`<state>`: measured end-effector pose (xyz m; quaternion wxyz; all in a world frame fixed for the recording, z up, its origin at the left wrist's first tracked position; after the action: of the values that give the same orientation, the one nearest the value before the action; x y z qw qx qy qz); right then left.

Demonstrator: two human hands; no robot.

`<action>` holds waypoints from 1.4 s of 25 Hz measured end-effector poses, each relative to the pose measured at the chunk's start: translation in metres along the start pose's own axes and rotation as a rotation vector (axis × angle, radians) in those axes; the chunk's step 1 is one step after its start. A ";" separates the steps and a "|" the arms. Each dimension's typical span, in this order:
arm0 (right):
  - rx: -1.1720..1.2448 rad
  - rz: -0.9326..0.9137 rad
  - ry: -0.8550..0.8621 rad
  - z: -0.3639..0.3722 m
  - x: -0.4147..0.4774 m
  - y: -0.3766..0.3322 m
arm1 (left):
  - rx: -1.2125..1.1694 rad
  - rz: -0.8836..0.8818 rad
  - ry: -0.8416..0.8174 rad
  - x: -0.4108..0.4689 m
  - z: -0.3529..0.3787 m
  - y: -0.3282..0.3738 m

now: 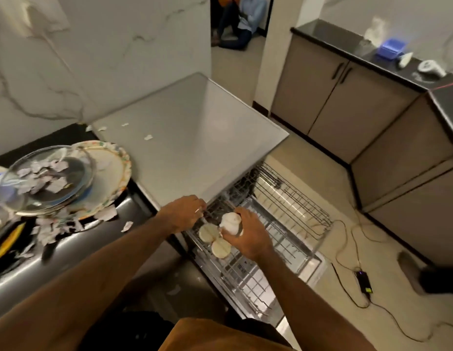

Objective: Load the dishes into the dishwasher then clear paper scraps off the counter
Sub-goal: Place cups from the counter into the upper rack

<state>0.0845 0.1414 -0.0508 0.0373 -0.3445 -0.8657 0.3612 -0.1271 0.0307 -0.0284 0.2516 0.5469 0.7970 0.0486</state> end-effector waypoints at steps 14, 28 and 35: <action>-0.351 0.270 -0.267 0.023 0.000 0.163 | 0.254 0.127 -0.162 0.068 0.099 0.089; -0.662 0.123 -0.484 0.081 0.025 0.222 | 0.248 0.084 -0.407 0.069 0.174 0.084; -0.567 0.082 -0.453 0.101 0.018 0.220 | 0.198 0.049 -0.426 0.069 0.175 0.081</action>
<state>0.1647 0.2020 -0.2719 -0.2671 -0.2868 -0.9032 0.1751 0.0019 0.0898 -0.1761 0.3580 0.5858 0.7135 -0.1400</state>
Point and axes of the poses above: each hand's wrist, its own x-axis towards the middle knuckle, its own z-axis out of the palm, y = z × x, the point moved 4 cm from there along x, towards the middle knuckle
